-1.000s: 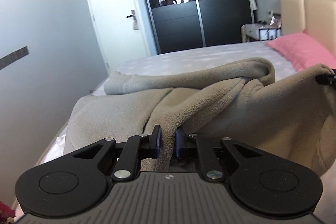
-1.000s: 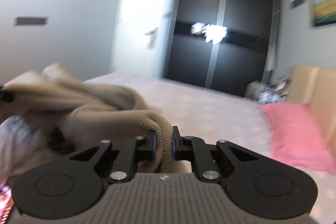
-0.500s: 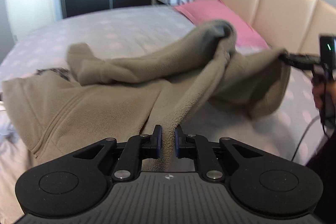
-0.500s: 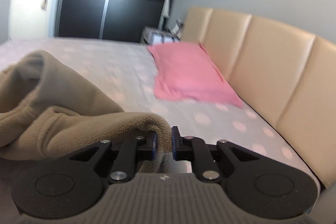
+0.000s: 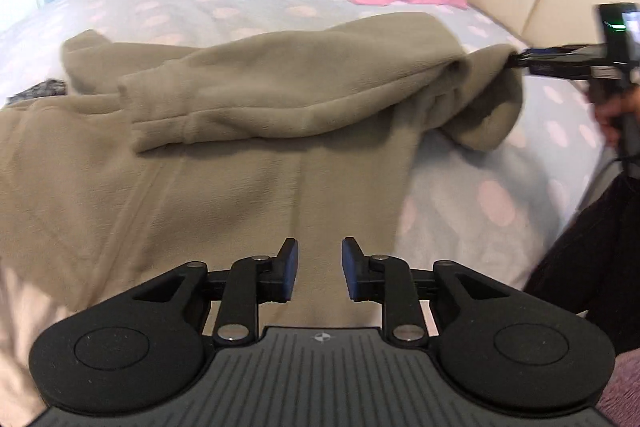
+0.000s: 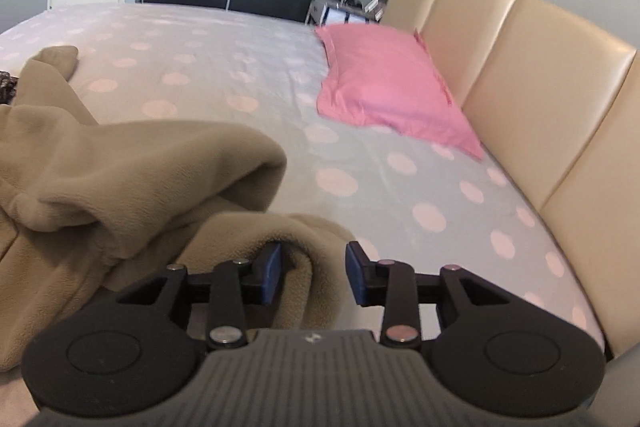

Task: Fold clothes
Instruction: 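Lift the hoodie with both grippers and spread it flat across the bed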

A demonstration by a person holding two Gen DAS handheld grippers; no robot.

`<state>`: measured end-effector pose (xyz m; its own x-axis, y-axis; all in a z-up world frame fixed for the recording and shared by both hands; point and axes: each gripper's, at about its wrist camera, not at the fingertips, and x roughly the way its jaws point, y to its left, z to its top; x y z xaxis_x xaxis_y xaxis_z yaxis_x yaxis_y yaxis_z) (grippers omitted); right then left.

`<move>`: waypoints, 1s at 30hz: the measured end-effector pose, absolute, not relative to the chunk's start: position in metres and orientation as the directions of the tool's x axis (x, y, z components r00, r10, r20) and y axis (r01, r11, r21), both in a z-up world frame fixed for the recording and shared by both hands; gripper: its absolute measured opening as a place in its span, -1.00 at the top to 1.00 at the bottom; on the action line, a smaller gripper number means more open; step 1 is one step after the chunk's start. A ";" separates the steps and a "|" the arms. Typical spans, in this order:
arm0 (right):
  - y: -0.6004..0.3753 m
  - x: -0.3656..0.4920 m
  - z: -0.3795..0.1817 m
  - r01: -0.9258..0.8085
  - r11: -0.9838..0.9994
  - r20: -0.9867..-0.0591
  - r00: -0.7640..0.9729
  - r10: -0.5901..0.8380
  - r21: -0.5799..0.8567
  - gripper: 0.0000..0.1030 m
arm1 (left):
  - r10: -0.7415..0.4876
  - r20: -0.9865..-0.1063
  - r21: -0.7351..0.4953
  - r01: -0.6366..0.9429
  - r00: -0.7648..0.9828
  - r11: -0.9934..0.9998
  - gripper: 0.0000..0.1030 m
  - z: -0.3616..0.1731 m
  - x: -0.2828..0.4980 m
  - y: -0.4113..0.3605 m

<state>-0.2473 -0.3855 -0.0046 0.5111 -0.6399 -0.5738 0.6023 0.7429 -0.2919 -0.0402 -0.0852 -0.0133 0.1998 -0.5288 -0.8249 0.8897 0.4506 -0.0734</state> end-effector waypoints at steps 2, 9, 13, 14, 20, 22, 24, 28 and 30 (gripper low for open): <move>-0.373 -0.253 0.003 0.580 0.765 -0.548 0.558 -0.623 -0.279 0.07 | -0.490 -0.835 -0.020 0.876 0.250 0.481 0.49 -0.013 -0.036 -0.090; -0.354 -0.236 0.007 0.481 0.864 -0.613 0.641 -0.462 -0.148 -0.16 | -0.386 -0.838 0.068 0.775 0.386 0.628 0.07 -0.012 -0.002 -0.079; -0.350 -0.218 -0.005 0.452 0.885 -0.645 0.644 -0.412 -0.113 -0.16 | -0.327 -0.842 0.085 0.705 0.429 0.705 0.07 -0.021 0.023 -0.067; -0.349 -0.213 -0.008 0.446 0.888 -0.646 0.646 -0.407 -0.114 -0.16 | -0.312 -0.843 0.089 0.686 0.438 0.722 0.07 -0.021 0.028 -0.063; -0.344 -0.182 -0.018 0.366 0.916 -0.644 0.663 -0.382 -0.166 -0.56 | -0.204 -0.844 0.116 0.541 0.497 0.833 -0.07 -0.027 0.067 -0.035; -0.341 -0.169 -0.026 0.329 0.923 -0.660 0.651 -0.375 -0.199 -0.58 | -0.177 -0.861 0.096 0.493 0.477 0.865 -0.07 -0.035 0.081 -0.025; -0.337 -0.156 -0.034 0.294 0.927 -0.673 0.639 -0.372 -0.233 -0.58 | -0.172 -0.879 0.063 0.464 0.445 0.883 -0.07 -0.044 0.092 -0.021; -0.337 -0.152 -0.031 0.325 0.888 -0.611 0.645 -0.459 -0.325 0.64 | -0.187 -0.884 0.035 0.459 0.429 0.888 0.02 -0.049 0.099 -0.022; -0.351 -0.154 -0.017 0.376 0.878 -0.597 0.645 -0.477 -0.295 0.78 | -0.183 -0.878 0.056 0.474 0.443 0.879 0.13 -0.047 0.095 -0.028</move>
